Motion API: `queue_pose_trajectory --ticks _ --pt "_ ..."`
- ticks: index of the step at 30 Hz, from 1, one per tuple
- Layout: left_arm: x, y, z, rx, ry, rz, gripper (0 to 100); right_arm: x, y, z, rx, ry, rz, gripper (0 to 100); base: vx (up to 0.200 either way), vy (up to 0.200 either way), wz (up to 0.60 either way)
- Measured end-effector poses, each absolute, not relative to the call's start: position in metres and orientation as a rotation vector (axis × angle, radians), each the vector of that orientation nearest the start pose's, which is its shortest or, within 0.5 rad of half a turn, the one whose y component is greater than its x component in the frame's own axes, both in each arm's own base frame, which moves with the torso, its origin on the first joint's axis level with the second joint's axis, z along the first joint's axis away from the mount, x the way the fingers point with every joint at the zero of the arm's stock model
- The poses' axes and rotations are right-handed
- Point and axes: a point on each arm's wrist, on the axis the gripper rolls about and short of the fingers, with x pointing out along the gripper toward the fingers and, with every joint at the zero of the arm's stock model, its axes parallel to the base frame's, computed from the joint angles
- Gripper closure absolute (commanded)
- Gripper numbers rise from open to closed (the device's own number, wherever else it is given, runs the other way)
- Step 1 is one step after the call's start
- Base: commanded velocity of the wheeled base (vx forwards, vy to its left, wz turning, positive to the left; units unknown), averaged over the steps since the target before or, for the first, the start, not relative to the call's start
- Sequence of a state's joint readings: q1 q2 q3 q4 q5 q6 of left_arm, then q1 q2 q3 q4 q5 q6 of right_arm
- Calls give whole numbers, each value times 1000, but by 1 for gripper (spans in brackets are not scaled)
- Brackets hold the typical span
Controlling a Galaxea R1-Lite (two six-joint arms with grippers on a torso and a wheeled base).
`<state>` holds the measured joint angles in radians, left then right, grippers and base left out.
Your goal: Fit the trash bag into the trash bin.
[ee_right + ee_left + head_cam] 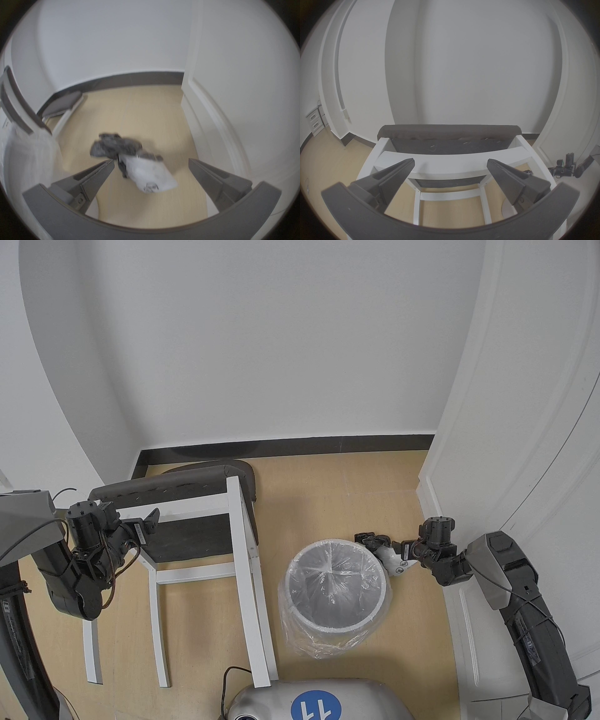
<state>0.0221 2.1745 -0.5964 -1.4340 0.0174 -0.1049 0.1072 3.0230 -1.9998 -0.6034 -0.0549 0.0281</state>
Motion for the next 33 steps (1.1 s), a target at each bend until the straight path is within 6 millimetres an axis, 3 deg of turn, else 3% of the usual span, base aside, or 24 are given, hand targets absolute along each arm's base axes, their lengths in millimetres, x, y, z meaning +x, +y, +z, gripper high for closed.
queue_pose_trajectory --ticks 6,11,15,22,27,33 --pt "344 7 69 -105 119 27 0 545 61 -73 82 349 41 0 0 0 0" --pt "339 6 90 -105 83 12 0 532 65 -8 140 296 46 0 0 0 0" --pt "330 5 116 -105 32 2 0 510 64 51 164 234 52 0 0 0 0" --pt "301 4 160 -104 -64 -10 0 443 58 139 176 144 52 0 0 0 0" --pt "271 4 187 -103 -129 -15 0 381 48 181 171 95 28 0 0 0 0" --pt "232 3 210 -101 -196 -18 0 299 36 217 172 21 4 0 0 0 0"
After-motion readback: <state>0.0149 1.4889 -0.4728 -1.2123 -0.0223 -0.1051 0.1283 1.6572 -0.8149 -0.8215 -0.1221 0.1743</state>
